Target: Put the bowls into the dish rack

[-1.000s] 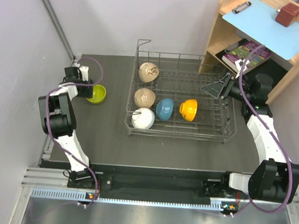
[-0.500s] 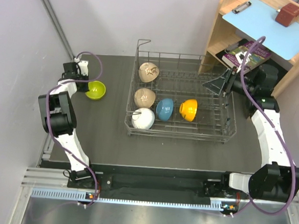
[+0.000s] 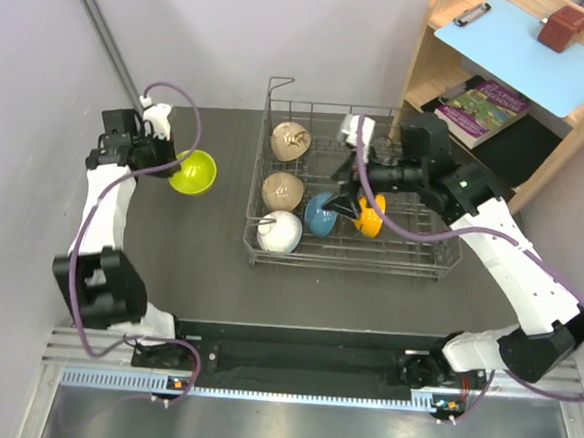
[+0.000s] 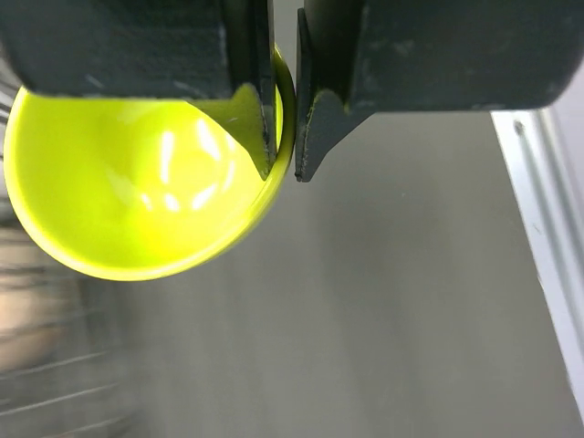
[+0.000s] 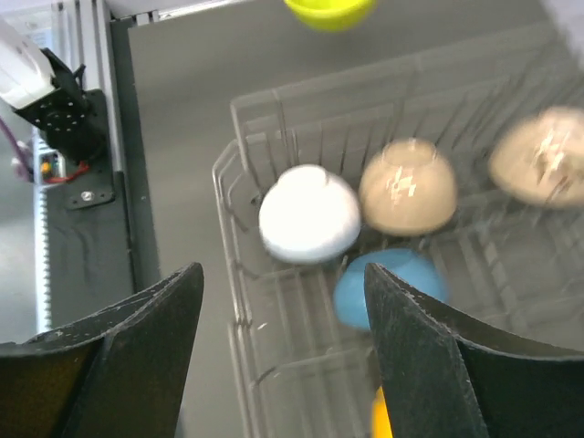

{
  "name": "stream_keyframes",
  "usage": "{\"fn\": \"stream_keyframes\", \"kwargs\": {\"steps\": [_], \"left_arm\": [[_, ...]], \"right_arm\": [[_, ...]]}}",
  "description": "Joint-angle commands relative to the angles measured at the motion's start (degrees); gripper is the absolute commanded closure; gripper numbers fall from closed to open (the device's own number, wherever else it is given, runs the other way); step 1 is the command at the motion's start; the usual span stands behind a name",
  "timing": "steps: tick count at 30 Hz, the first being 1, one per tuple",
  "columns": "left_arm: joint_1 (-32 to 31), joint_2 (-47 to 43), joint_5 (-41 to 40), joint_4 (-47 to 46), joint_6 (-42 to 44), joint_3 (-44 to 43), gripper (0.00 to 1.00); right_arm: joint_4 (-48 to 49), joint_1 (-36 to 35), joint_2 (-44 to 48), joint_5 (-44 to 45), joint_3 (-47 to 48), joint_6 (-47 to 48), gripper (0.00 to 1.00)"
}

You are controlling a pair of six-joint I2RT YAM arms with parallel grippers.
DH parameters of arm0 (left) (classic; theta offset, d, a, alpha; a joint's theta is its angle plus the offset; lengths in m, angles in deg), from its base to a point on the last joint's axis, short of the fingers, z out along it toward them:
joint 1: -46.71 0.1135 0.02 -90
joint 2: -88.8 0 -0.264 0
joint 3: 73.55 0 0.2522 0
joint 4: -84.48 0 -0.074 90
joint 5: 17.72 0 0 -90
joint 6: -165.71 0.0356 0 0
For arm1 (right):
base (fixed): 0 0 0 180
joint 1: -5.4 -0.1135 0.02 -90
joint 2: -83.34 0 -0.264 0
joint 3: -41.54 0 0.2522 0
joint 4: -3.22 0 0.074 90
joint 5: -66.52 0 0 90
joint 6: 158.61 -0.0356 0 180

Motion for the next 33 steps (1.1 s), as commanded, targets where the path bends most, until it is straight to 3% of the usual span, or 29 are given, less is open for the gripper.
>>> {"fn": "stream_keyframes", "kwargs": {"steps": [1,6,14,20,29,33], "left_arm": [[-5.0,-11.7,5.0,6.4,1.6,-3.5,1.0],[-15.4,-19.1,-0.2,13.5,1.8,-2.8,1.0],[-17.6,-24.7,-2.6,15.8,0.8,2.6,1.0],[-18.0,-25.7,-2.0,14.8,-0.5,4.9,1.0],[-18.5,-28.0,-3.3,10.6,-3.5,8.7,1.0],[-18.6,-28.8,-3.6,10.4,-3.7,9.7,1.0]], "right_arm": [[-5.4,-10.6,-3.7,12.2,11.9,12.1,0.3],[-4.4,-25.1,-6.7,23.9,12.2,19.1,0.3],[2.5,-41.8,-13.2,37.9,10.6,25.1,0.31],[5.5,-46.3,-19.2,43.8,11.8,25.7,0.34],[16.4,-47.1,-25.6,52.5,13.2,21.3,0.39],[16.4,-47.1,-27.0,52.7,16.1,20.6,0.39]]}}
